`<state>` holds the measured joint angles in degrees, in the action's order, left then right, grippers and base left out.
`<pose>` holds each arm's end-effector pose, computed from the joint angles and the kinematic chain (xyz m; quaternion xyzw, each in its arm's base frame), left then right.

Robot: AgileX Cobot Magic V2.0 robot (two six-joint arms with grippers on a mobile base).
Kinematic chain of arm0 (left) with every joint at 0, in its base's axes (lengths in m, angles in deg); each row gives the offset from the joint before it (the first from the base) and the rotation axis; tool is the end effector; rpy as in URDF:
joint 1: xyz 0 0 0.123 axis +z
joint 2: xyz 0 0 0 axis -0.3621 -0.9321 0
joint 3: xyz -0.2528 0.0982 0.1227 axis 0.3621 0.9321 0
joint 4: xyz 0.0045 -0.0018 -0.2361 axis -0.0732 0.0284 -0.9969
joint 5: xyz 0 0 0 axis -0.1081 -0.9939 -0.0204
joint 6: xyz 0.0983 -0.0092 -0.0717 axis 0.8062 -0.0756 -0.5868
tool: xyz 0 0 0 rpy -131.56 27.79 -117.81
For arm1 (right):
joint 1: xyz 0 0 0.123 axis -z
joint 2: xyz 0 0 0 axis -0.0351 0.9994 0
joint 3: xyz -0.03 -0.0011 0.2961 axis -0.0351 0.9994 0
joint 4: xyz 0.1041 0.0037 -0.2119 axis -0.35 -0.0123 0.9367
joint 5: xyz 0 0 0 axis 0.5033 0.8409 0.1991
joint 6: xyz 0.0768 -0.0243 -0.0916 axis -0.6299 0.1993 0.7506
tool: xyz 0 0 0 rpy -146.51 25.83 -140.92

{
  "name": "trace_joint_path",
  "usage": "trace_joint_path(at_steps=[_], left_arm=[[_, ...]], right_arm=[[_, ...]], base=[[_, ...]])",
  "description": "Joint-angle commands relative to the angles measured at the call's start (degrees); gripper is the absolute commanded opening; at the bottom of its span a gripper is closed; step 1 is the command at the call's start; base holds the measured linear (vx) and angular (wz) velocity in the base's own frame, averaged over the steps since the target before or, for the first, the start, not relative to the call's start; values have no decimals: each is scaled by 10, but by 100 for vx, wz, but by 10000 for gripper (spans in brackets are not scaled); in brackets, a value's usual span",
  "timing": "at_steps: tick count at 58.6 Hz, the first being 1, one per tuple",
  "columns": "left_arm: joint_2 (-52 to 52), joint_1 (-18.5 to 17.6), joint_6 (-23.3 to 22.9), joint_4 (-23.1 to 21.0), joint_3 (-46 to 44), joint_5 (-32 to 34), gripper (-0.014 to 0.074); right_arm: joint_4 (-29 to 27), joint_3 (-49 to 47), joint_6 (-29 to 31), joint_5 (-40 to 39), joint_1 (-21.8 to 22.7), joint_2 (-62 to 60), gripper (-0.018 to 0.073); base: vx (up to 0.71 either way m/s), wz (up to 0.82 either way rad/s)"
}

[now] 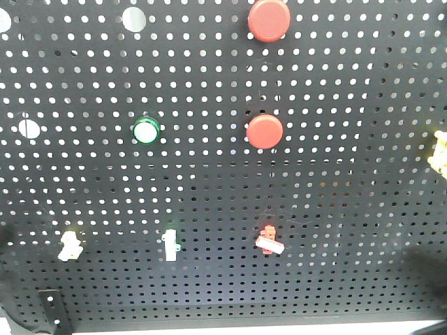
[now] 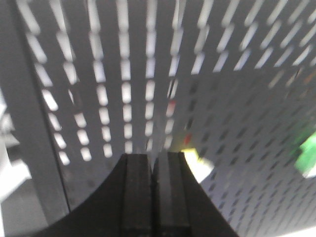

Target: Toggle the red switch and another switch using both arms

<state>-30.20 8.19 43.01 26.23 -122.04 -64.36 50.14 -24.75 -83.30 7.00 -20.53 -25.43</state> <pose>0.1796 -0.0391 0.3597 0.0651 0.7548 -0.0788 0.6480 0.1781 0.0836 0.3134 -0.1543 0.7146 0.1716 0.6604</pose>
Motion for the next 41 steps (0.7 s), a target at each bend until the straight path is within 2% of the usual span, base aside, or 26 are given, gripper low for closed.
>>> trace_joint_path(at_steps=[1, 8, 22, 33, 41], left_arm=[[17, -3, -7, -4, -19, 46, 3], [21, -3, -7, -4, -19, 45, 3], [20, -3, -7, -4, -19, 43, 3], [20, -3, -7, -4, -19, 43, 3], [19, -3, -7, -4, -19, 45, 3]], right_arm=[[-3, -36, 1, -103, -32, 57, -6], [-3, -89, 19, -129, -53, 135, -6], [-1, -183, 12, -151, -54, 221, -6], [3, -192, 1, -143, -55, 243, -6], [47, -191, -40, -134, -55, 244, -6]], base=[[0, 0], [0, 0], [0, 0], [0, 0], [0, 0]])
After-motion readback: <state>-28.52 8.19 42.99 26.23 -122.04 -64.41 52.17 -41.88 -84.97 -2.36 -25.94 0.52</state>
